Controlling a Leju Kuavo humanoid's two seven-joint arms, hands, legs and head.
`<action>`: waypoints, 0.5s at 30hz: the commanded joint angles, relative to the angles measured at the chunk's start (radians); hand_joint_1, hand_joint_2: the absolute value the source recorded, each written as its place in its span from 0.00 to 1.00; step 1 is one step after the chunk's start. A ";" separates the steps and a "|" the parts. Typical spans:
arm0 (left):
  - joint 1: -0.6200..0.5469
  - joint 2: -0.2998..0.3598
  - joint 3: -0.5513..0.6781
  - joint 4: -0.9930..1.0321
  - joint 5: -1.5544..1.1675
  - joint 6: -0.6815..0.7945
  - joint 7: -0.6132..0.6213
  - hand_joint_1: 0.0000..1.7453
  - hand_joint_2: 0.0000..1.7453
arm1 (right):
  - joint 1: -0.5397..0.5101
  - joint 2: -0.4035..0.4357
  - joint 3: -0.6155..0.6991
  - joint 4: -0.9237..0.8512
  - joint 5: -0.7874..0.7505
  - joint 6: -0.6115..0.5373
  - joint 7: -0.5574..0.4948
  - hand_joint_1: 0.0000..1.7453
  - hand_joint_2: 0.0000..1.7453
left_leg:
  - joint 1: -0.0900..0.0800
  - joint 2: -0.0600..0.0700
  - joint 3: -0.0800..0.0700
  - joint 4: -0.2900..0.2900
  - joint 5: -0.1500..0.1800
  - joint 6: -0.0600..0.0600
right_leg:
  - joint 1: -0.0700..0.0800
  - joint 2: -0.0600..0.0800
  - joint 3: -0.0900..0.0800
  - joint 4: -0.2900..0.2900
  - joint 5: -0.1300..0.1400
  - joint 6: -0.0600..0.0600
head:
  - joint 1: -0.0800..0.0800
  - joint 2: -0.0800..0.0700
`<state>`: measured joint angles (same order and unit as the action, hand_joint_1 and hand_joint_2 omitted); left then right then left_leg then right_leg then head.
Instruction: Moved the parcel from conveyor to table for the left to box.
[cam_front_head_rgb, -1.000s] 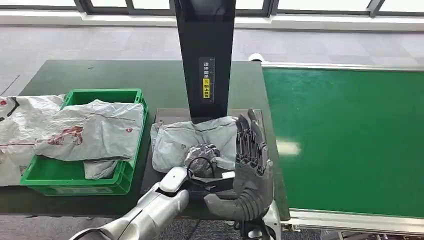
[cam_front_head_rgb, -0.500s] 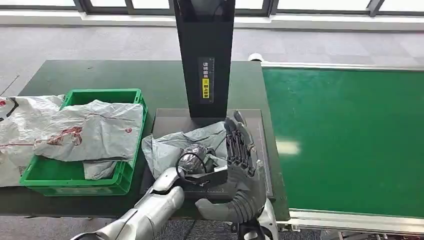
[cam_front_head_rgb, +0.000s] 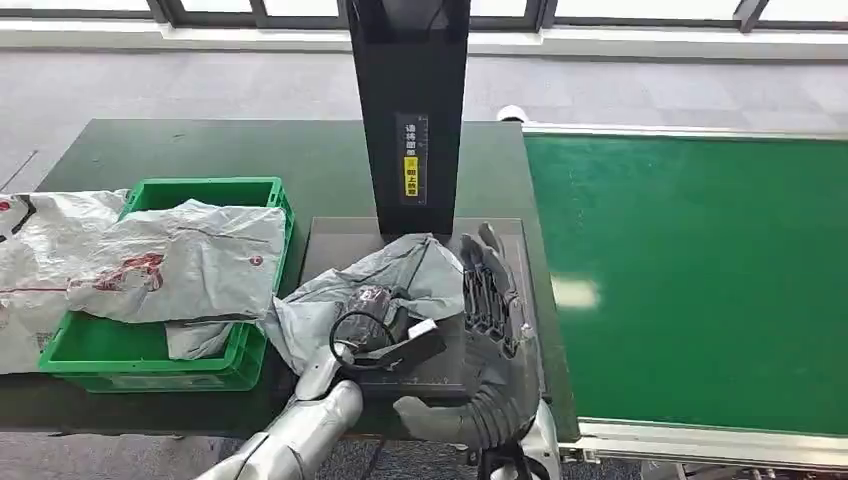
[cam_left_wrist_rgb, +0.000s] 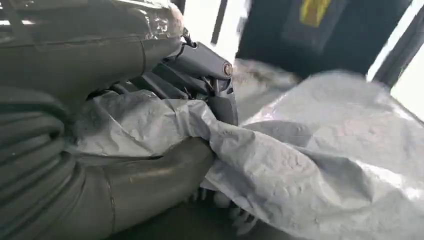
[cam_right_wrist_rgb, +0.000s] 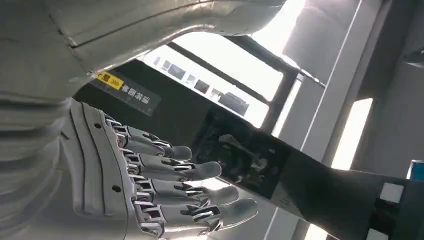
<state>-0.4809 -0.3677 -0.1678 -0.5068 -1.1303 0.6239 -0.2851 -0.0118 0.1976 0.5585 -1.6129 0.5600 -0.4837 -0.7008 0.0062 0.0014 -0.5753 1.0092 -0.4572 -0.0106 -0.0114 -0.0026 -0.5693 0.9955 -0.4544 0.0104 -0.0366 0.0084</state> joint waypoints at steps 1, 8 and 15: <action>0.425 0.019 0.137 -1.324 -0.041 0.074 -0.108 1.00 1.00 | 0.079 -0.007 -0.030 -0.007 0.005 -0.032 0.003 0.00 1.00 | 0.000 0.006 -0.002 0.000 -0.002 0.000 | 0.000 0.006 -0.004 0.000 0.000 -0.001 | 0.000 0.000; 0.422 0.019 0.189 -1.410 0.019 0.074 -0.161 1.00 1.00 | 0.085 -0.006 -0.032 -0.007 0.010 -0.045 0.003 0.00 1.00 | 0.001 0.008 -0.003 -0.002 -0.002 0.000 | 0.001 0.008 -0.006 -0.002 -0.001 -0.001 | 0.000 0.000; 0.417 0.019 0.302 -1.582 0.218 0.074 -0.306 1.00 1.00 | 0.105 -0.002 -0.033 -0.014 0.023 -0.050 0.003 0.00 1.00 | 0.001 0.007 -0.004 -0.002 -0.002 -0.001 | 0.001 0.007 -0.007 -0.002 0.000 -0.001 | 0.000 0.000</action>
<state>-0.1435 -0.3292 -0.0358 -1.8030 -1.0474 0.7042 -0.4945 0.0085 0.2064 0.5238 -1.6209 0.5764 -0.5276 -0.7015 0.0066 0.0045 -0.5818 1.0091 -0.4579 -0.0114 -0.0111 0.0005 -0.5777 0.9957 -0.4551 0.0097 -0.0366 0.0084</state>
